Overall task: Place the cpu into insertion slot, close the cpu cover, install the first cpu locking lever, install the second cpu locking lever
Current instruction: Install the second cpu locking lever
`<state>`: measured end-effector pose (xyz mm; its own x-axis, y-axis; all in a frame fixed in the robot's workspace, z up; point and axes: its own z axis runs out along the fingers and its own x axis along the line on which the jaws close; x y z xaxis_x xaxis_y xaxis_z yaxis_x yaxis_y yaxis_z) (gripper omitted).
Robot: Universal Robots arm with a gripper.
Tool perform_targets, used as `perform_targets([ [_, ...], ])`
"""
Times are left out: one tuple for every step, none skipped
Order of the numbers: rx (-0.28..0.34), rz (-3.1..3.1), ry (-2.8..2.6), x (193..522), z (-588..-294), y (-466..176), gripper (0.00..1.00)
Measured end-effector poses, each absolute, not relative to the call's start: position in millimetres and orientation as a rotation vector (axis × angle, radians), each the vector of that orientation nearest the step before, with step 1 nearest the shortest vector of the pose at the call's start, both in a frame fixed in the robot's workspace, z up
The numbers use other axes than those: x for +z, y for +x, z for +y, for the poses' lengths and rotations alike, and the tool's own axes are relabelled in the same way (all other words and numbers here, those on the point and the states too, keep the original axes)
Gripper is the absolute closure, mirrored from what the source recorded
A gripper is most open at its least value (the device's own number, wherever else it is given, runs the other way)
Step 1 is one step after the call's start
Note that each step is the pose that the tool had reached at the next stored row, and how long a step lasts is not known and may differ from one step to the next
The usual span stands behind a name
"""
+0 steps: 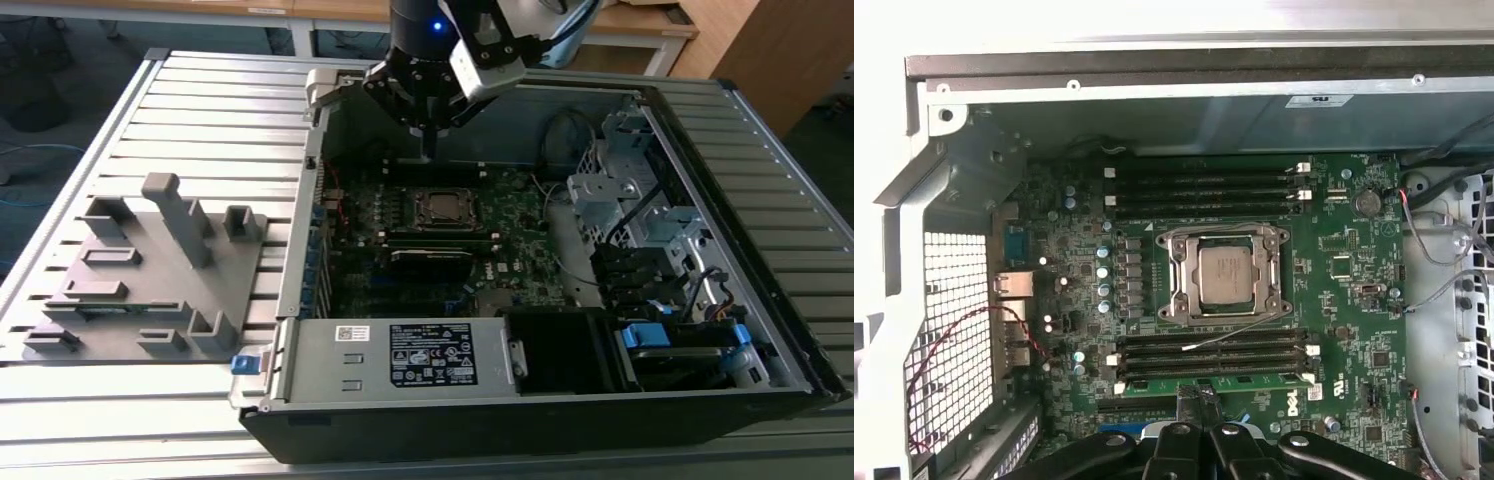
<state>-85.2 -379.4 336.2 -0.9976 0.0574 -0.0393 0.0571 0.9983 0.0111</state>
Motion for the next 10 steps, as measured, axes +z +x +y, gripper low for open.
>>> perform_targets([
  [0.015,3.101,0.089,336.2,-379.4,-85.2,0.90],
  [0.015,3.101,0.089,336.0,-379.3,-85.2,0.90],
  [0.016,3.100,0.089,335.4,-379.3,-85.1,0.90],
  [0.016,3.101,0.089,334.6,-379.3,-85.2,0.90],
  [0.015,3.101,0.089,333.6,-379.4,-85.2,0.90],
  [0.015,3.101,0.089,332.2,-379.3,-85.1,0.90],
  [0.015,3.101,0.089,330.8,-379.4,-85.2,0.90],
  [0.015,3.101,0.089,329.3,-379.4,-85.2,0.90],
  [0.015,3.101,0.089,327.8,-379.4,-85.2,0.90],
  [0.015,3.101,0.089,326.4,-379.4,-85.2,0.90],
])
